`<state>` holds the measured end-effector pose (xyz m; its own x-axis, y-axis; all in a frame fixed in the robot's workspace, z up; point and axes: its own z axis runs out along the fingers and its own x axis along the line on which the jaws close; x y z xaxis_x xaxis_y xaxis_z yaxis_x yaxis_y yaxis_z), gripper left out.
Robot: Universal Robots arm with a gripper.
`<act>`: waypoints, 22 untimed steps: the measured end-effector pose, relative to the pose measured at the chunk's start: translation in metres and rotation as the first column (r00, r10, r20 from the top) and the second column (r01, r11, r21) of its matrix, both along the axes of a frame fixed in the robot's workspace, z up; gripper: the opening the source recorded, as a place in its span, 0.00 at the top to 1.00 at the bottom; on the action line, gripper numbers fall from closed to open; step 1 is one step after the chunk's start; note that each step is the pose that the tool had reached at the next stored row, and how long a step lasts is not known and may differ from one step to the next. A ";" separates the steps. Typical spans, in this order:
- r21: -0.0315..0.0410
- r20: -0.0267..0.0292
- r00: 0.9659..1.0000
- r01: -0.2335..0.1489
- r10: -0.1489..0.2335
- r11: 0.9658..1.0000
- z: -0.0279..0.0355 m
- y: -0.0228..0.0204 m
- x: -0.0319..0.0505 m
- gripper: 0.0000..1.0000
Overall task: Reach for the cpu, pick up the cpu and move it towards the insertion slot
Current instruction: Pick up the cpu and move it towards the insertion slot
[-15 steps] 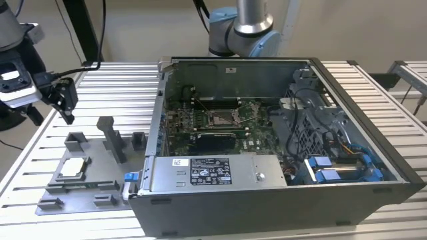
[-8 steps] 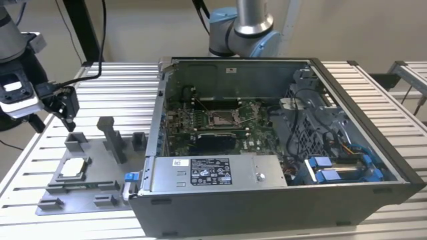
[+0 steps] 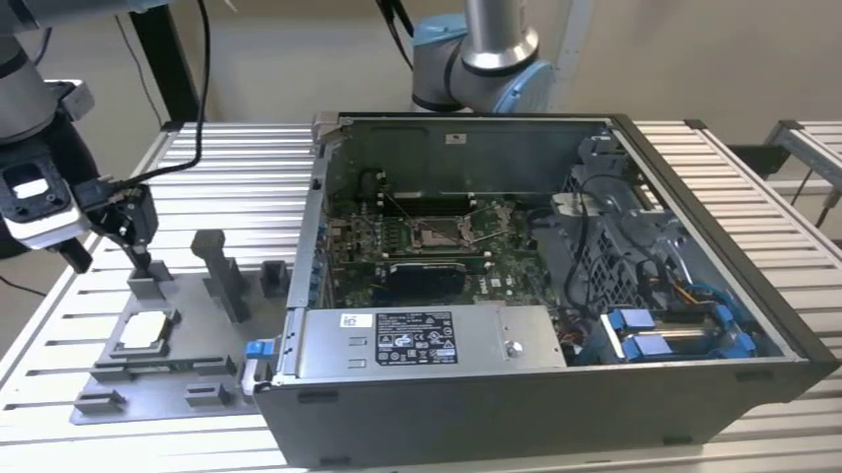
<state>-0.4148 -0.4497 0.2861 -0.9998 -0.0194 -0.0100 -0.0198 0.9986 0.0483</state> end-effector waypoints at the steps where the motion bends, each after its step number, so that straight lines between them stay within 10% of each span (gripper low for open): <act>1: 0.000 0.000 1.000 0.000 0.000 1.000 -0.0020 0.0000 -0.0002 0.00; 22: 0.000 0.001 1.000 -0.025 0.025 1.000 -0.0319 -0.0005 -0.0016 0.00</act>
